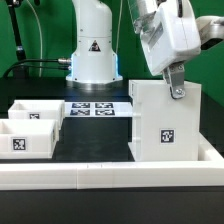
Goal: Assemble drawer
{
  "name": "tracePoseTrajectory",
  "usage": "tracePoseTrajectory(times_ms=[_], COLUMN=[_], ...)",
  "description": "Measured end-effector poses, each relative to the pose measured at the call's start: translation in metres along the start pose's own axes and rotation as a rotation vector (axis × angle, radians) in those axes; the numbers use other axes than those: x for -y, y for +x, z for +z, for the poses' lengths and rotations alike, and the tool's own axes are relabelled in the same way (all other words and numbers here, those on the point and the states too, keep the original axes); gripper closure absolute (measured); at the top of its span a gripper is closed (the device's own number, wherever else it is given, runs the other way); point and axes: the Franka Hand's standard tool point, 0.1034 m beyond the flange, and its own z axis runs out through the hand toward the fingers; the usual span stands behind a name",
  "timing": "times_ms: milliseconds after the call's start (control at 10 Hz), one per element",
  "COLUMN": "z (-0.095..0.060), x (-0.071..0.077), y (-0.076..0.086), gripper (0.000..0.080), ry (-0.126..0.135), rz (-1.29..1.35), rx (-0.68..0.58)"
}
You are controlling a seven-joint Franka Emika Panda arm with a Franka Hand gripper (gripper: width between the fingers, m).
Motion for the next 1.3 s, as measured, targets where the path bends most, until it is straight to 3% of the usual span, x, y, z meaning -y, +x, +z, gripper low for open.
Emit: tracePoseTrajectory(times_ms=[500,900,1000,1100,1200,1300], z=[0.009,0.010,0.011,0.011,0.011,0.011], x=[0.022,0.023,0.023,0.022,0.022,0.022], y=[-0.012,-0.011,-0.012,-0.012,-0.012,-0.012], gripper=[0.0748,0.0747,0.0646,0.0467,0.0467,0.0283], ry=[0.025,0.016,0.015,0.015,0.015,0.015], rz=[-0.018,-0.017,-0.020,-0.022,-0.024,-0.026], rx=[0.012,0.016,0.016,0.016,0.016,0.016])
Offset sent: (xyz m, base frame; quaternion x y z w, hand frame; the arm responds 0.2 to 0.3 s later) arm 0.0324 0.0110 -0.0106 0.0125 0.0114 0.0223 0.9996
